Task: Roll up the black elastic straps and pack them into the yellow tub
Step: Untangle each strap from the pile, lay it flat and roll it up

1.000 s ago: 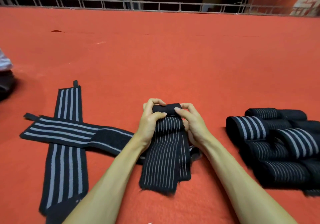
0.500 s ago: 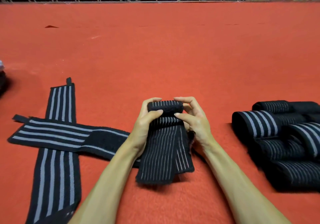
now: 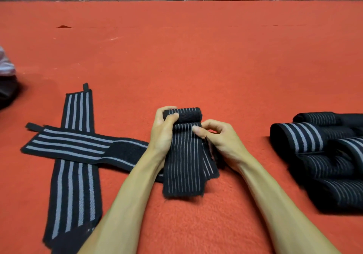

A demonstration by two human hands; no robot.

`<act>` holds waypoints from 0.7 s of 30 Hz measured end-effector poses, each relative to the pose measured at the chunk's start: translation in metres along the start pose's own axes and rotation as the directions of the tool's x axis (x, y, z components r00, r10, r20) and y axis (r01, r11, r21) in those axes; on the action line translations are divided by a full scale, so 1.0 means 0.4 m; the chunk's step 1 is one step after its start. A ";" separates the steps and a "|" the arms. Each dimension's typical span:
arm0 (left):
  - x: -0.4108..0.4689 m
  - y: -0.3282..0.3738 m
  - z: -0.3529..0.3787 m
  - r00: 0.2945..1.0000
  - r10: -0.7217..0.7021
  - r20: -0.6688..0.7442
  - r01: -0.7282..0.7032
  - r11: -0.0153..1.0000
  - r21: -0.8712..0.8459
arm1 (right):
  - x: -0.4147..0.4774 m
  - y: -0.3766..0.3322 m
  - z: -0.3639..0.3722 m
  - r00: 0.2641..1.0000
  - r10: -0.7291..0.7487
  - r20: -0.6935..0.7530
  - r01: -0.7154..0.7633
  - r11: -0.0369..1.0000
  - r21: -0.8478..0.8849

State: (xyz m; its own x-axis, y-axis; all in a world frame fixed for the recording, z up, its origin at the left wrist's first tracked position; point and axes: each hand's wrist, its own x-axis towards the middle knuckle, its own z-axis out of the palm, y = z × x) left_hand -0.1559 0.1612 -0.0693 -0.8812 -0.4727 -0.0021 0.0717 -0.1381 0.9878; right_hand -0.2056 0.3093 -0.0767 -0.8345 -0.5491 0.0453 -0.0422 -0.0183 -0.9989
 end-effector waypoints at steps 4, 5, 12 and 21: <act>0.006 0.004 -0.004 0.998 0.062 -0.029 -0.060 0.995 0.079 | 0.000 0.001 0.000 0.996 0.060 0.070 -0.064 0.997 0.052; 0.009 0.006 -0.008 0.997 0.066 -0.048 -0.064 0.996 0.057 | 0.004 0.003 0.000 0.996 0.051 0.079 -0.057 0.996 0.068; 0.001 0.018 -0.020 0.997 0.068 0.024 -0.068 0.997 -0.022 | 0.010 0.007 0.012 0.994 0.046 0.095 -0.053 0.995 0.079; -0.020 0.007 0.006 0.942 0.093 0.322 -0.145 0.979 0.142 | 0.019 0.007 0.015 0.995 0.006 -0.097 0.011 0.985 0.170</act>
State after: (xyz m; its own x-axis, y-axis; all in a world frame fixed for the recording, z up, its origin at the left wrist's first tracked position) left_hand -0.1498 0.1665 -0.0662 -0.9741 -0.1776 0.1396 0.1316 0.0563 0.9897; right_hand -0.2085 0.3001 -0.0791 -0.8842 -0.4654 0.0399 0.0427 -0.1657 -0.9853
